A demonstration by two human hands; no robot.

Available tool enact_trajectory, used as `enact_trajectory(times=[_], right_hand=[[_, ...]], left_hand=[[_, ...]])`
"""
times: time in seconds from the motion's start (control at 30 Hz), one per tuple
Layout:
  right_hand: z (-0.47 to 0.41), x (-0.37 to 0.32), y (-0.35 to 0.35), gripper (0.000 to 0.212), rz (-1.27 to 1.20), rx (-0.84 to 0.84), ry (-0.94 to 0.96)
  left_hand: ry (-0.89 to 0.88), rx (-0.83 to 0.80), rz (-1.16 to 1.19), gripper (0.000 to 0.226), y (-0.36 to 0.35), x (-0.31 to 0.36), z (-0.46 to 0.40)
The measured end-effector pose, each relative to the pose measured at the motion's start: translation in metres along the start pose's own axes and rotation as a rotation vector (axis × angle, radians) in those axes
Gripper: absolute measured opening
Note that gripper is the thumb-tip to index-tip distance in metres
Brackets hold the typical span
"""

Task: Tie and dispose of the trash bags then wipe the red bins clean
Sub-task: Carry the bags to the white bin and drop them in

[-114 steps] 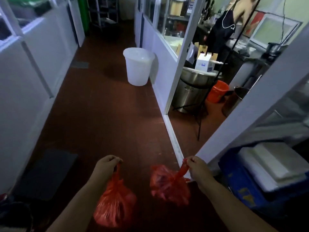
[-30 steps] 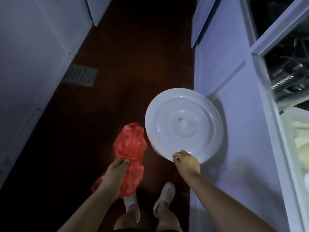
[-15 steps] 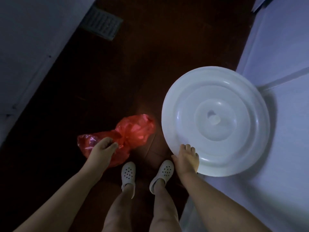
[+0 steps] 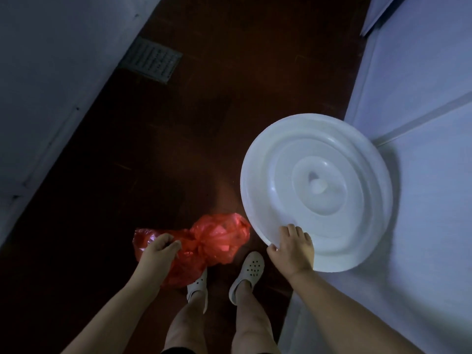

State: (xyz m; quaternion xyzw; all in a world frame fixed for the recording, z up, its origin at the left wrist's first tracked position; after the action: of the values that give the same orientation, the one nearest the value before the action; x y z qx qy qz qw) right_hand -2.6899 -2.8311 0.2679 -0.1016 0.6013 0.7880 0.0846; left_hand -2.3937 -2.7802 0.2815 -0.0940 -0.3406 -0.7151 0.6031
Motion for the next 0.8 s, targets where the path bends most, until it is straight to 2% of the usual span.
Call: enact_trajectory(times=[0.1,0.23,0.3,0.33,0.43,0.53,0.63,0.7,0.8], right_hand=[[0.013,0.003,0.042,0.024,-0.057,0.133,0.037],[0.011,0.009,0.108,0.032,-0.024,0.328,0.115],[0.004,0.014,0.137,0.014,0.074,0.394,0.111],[0.001,0.014,0.150,0.013,0.112,0.407,0.103],[-0.005,0.015,0.178,0.031,0.091,0.389,0.064],[0.000,0.013,0.213,0.022,0.049,0.458,0.059],[0.012,0.021,0.252,0.021,-0.036,0.526,-0.035],[0.025,0.027,0.277,0.023,-0.088,0.601,-0.095],[0.041,0.029,0.314,0.022,-0.095,0.739,-0.086]], left_hand=[[-0.020,0.013,0.012,0.024,0.007,0.009,0.014],[-0.050,0.023,0.017,0.016,0.022,0.023,0.027],[-0.080,0.038,0.011,0.015,0.029,0.035,0.032],[-0.098,0.047,0.013,0.016,0.033,0.042,0.034],[-0.171,0.061,0.012,0.022,0.042,0.066,0.040],[-0.281,0.050,0.027,0.025,0.051,0.103,0.051],[-0.410,0.044,0.018,0.027,0.061,0.155,0.072],[-0.515,0.043,-0.047,0.026,0.066,0.195,0.094],[-0.697,0.019,-0.187,0.020,0.059,0.250,0.135]])
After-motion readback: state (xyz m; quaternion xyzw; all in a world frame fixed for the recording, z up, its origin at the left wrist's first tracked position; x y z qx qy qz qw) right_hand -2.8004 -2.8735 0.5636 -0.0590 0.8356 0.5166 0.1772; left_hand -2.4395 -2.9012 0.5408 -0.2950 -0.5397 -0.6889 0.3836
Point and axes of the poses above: each hand's wrist, its own z-axis away from the middle knuckle, its own y-axis out of the back of the hand, x = y × z, the point moved 6 cm from there along -z, towards the middle knuckle, and after that the axes turned 12 degrees about -z, right-handed, at the moved point
